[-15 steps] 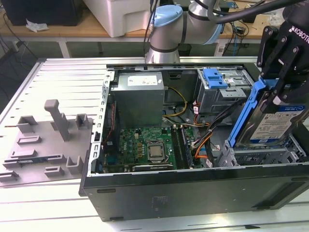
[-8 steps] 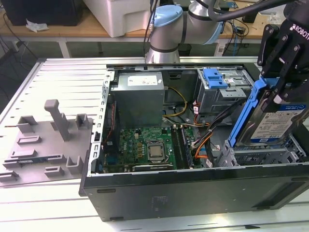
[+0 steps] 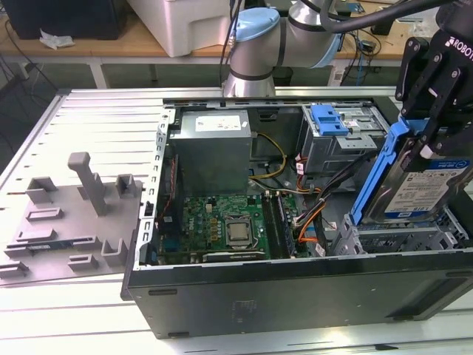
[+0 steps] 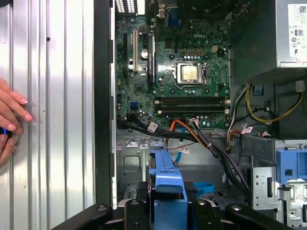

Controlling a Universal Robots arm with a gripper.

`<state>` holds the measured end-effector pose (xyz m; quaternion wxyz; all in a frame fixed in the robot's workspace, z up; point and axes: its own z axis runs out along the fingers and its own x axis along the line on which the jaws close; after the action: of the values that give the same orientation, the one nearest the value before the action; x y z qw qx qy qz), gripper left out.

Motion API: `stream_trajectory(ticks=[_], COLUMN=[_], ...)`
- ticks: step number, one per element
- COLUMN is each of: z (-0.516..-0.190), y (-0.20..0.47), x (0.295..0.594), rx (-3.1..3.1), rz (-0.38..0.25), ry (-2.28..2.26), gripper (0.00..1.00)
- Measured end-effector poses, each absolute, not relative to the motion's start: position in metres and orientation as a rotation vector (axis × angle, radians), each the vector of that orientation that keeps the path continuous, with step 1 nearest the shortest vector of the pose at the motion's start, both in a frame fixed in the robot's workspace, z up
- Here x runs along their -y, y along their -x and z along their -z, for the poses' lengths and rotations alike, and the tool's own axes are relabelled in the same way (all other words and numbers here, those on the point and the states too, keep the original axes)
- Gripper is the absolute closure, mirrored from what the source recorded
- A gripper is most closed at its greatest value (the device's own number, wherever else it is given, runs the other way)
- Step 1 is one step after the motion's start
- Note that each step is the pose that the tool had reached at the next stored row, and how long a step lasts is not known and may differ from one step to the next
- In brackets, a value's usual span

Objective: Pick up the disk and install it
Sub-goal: 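Insert the disk into the insertion slot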

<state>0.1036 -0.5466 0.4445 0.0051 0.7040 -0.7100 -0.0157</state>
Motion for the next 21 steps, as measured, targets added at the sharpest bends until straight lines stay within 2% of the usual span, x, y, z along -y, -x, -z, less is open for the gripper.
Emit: stream_trajectory(ticks=[21], z=[-0.4445], y=[-0.1034], x=[0.5466], rx=[2.246], rz=[0.049], ry=[-2.182], gripper=[0.63])
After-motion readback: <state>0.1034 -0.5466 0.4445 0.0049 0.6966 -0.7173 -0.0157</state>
